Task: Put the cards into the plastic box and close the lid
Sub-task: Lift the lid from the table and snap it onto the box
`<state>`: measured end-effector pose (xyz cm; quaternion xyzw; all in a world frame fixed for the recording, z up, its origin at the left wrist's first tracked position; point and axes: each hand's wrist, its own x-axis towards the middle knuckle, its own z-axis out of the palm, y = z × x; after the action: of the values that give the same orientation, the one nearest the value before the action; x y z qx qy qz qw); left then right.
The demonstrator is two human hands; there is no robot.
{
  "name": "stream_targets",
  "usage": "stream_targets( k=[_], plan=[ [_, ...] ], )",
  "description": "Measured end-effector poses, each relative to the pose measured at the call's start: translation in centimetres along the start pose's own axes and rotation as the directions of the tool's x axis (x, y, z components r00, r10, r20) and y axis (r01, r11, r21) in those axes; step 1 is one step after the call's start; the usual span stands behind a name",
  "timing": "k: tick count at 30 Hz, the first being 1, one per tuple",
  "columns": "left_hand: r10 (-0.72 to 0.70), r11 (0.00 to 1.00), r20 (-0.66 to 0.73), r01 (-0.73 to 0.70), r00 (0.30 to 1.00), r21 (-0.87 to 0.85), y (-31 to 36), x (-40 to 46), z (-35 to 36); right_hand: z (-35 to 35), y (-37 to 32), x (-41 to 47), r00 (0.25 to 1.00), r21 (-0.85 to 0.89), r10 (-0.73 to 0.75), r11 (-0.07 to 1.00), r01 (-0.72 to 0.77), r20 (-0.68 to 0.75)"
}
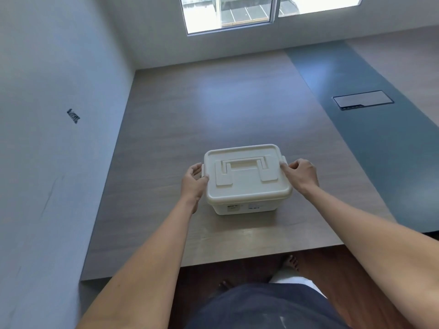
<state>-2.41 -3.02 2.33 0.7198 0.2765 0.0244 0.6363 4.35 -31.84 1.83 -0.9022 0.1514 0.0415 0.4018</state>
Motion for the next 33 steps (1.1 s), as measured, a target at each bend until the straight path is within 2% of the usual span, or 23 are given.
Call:
stream_targets(
  k=[7,11,16,18,21,24,27,29,33],
  plan=[
    [0.036,0.999,0.035,-0.036,0.999,0.014,-0.8,0.7,-0.6,-0.1,0.7,0.4,0.999,0.036,-0.047,0.998,0.046,0.027],
    [-0.001,1.0,0.05,0.001,0.999,0.003,-1.4,0.9,-1.1,-0.1,1.4,0.4,0.997,0.05,-0.058,0.997,0.055,0.054],
    [0.002,0.998,0.024,0.0,1.0,-0.065,-2.1,1.5,-0.8,0.8,1.6,0.7,0.998,0.191,-0.036,0.981,0.024,0.059],
    [-0.02,0.996,0.011,0.021,1.0,-0.082,-2.3,1.8,-0.2,1.2,1.2,0.7,0.997,0.294,-0.013,0.956,-0.01,0.077],
    [-0.189,0.969,0.011,0.188,0.982,-0.158,-2.9,2.4,0.6,1.8,0.6,1.3,0.978,0.407,0.062,0.903,-0.139,0.199],
    [-0.35,0.914,0.139,0.37,0.926,-0.166,-2.2,2.4,0.6,2.7,-0.1,1.9,0.91,0.473,0.164,0.811,-0.344,0.38],
    [-0.354,0.915,0.121,0.37,0.927,-0.159,-1.5,2.9,0.3,3.1,-0.4,2.5,0.903,0.492,0.18,0.788,-0.37,0.391],
    [-0.355,0.903,0.087,0.365,0.931,-0.225,-1.3,3.6,0.1,2.9,-0.8,2.7,0.898,0.482,0.2,0.787,-0.385,0.391],
    [-0.374,0.849,0.127,0.395,0.919,-0.35,-1.4,4.2,0.0,2.5,-1.4,3.7,0.859,0.422,0.274,0.78,-0.461,0.431]
  ],
)
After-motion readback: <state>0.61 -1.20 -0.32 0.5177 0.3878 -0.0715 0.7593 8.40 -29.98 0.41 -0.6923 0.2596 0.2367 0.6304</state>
